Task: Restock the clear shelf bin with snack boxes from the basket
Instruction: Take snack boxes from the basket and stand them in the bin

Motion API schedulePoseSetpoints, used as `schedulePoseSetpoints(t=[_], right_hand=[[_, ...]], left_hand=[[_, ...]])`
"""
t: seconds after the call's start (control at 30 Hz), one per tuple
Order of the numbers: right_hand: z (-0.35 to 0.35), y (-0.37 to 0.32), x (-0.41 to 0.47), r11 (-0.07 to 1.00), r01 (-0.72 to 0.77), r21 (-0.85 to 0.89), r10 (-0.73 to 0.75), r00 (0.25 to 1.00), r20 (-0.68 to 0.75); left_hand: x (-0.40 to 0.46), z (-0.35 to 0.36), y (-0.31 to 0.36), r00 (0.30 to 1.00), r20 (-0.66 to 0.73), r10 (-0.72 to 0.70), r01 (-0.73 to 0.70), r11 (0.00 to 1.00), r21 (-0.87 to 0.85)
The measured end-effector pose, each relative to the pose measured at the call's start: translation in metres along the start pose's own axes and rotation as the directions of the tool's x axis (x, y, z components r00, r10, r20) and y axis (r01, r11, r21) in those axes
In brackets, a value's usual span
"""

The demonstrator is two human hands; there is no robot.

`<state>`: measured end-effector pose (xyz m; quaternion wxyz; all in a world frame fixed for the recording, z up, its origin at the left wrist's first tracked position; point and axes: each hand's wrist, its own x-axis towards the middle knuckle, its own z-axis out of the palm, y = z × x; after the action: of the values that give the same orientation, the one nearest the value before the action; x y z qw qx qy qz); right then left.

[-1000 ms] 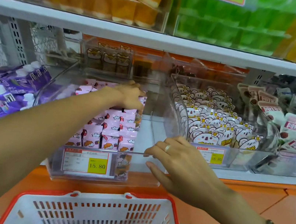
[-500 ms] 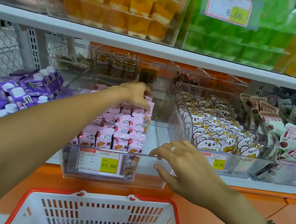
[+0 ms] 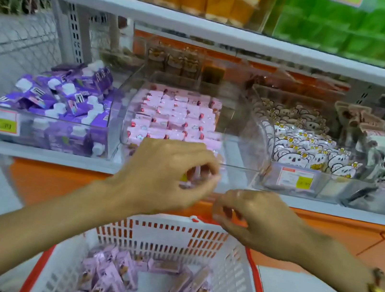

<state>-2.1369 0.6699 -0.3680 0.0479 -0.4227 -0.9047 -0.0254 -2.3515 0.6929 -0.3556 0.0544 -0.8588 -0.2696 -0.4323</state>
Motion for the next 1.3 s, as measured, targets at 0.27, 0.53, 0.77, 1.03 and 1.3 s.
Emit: schedulePoseSetpoints(t=[0.27, 0.53, 0.77, 1.03, 1.3], right_hand=[[0.155, -0.003, 0.005, 0.984, -0.124, -0.131, 0.18, 0.669, 0.721], [0.322, -0.038, -0.045, 0.828, -0.545, 0.129, 0.369, 0.704, 0.607], [0.357, -0.018, -0.026, 0.902, -0.43, -0.022, 0.39, 0.793, 0.468], [0.364, -0.011, -0.012, 0.962, -0.237, -0.138, 0.274, 0.845, 0.458], [0.305, -0.023, -0.004, 0.81, -0.556, 0.188, 0.408, 0.764, 0.5]], left_hand=[[-0.142, 0.097, -0.043, 0.233, 0.907, -0.351, 0.425, 0.876, 0.229], [-0.283, 0.163, -0.038, 0.032, 0.704, -0.709, 0.848, 0.392, 0.356], [-0.296, 0.237, 0.015, -0.011, 0.76, -0.65, 0.902, 0.322, 0.289], [-0.304, 0.247, 0.026, 0.053, 0.78, -0.624, 0.846, 0.442, 0.297], [-0.284, 0.166, -0.018, -0.21, 0.892, -0.399, 0.932, 0.193, 0.306]])
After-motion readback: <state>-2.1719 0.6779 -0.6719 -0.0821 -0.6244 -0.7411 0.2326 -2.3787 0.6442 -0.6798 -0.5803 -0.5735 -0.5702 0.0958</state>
